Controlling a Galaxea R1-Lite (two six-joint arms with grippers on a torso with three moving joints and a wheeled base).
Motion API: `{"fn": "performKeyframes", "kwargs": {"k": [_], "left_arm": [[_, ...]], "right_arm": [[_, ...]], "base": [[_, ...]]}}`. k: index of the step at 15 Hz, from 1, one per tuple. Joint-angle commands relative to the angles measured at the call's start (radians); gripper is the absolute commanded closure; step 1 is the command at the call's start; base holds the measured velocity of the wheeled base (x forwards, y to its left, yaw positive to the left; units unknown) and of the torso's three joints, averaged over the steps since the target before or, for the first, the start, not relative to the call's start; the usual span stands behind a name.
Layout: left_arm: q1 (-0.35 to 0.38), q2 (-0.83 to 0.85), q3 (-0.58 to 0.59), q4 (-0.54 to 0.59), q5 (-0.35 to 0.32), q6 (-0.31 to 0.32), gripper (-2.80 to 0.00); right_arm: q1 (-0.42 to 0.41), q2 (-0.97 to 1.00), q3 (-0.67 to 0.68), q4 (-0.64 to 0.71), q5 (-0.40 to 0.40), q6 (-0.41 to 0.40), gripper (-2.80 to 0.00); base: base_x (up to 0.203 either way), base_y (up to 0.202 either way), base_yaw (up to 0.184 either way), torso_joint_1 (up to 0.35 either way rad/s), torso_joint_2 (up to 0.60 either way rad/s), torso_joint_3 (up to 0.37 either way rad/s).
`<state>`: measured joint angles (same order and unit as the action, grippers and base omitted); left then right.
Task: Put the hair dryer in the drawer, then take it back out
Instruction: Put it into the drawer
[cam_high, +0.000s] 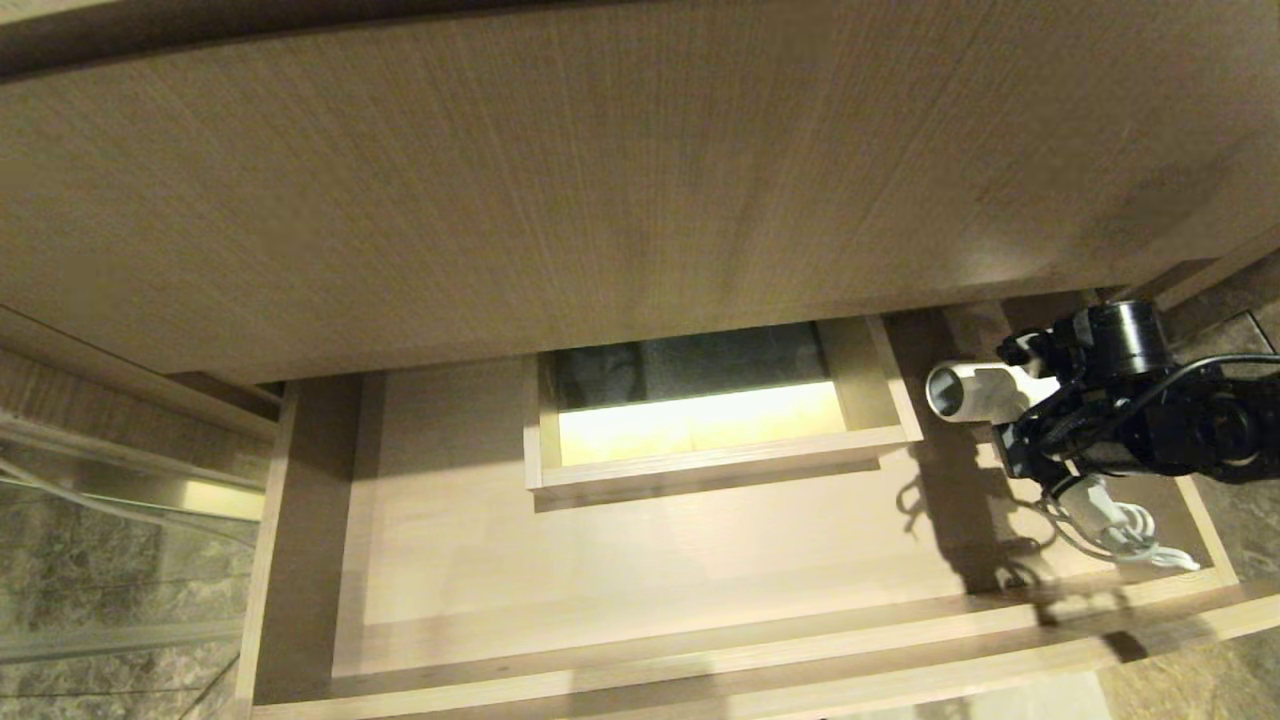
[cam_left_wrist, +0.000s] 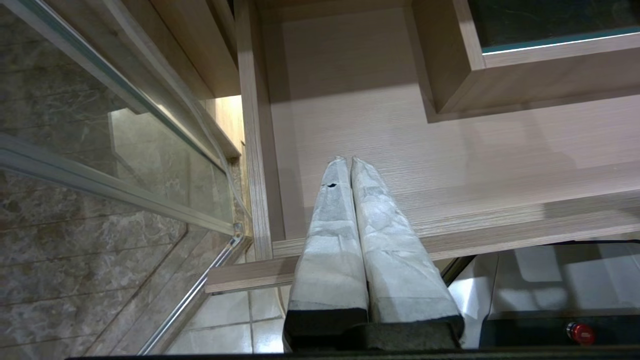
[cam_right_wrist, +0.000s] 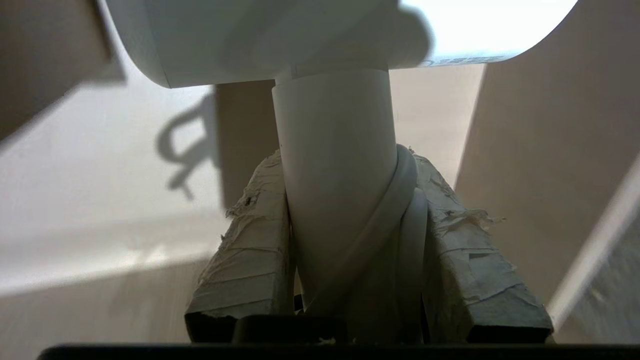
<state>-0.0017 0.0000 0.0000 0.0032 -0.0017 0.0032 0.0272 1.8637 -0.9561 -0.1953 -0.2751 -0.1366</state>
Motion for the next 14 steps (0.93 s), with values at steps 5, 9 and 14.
{"fn": "performKeyframes", "kwargs": {"k": [5, 9, 14], "left_arm": [[0.0, 0.0, 0.0, 0.0, 0.0, 0.0, 0.0], [0.0, 0.0, 0.0, 0.0, 0.0, 0.0, 0.0], [0.0, 0.0, 0.002, 0.0, 0.0, 0.0, 0.0]], "right_arm": [[-0.004, 0.183, -0.124, -0.097, -0.008, -0.003, 0.0], [-0.013, 0.227, -0.173, -0.112, -0.019, -0.005, 0.0], [-0.016, 0.246, -0.204, -0.119, -0.056, -0.052, 0.0]], "base": [[0.0, 0.0, 0.0, 0.0, 0.0, 0.0], [0.0, 0.0, 0.0, 0.0, 0.0, 0.0], [0.0, 0.0, 0.0, 0.0, 0.0, 0.0]]}}
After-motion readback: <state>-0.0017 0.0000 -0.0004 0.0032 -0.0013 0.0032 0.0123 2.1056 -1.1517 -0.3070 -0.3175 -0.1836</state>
